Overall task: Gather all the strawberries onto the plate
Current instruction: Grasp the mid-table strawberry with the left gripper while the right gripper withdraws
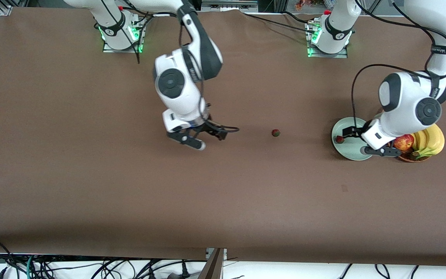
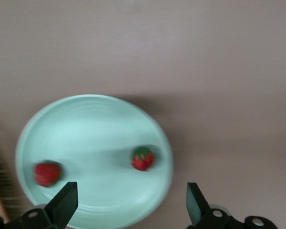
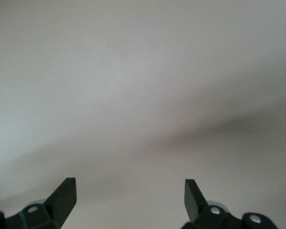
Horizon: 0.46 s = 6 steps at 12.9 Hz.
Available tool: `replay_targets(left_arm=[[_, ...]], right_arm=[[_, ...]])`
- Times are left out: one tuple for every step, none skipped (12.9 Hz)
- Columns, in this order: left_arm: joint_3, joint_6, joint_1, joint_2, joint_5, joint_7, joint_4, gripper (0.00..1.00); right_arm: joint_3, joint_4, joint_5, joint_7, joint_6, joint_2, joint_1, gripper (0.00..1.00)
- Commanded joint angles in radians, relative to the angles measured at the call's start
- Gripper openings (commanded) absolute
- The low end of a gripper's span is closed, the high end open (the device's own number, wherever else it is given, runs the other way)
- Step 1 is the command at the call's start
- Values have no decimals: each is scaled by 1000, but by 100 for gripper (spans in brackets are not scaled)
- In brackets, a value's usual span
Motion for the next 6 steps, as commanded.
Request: replay_targets(left_arm=[[-74, -11, -7, -21, -19, -139, -11, 100], [-120, -11, -7, -21, -14, -209, -11, 100], [-188, -5, -10, -18, -6, -316, -9, 100], [-253, 3, -13, -10, 10, -414, -6, 100], [-300, 35, -13, 5, 41, -479, -4, 100], [-355, 83, -16, 33, 43, -543, -6, 100]], right_arm=[[-86, -13, -6, -124, -87, -18, 6, 100], [-88, -13, -18, -154, -120, -24, -10, 100], [-72, -15, -39, -186, -142, -82, -62, 100], [-15, -15, -96, -233, -191, -137, -134, 100], [75, -15, -189, -296, -235, -199, -232, 100], [194, -22, -302, -319, -254, -286, -335, 100]])
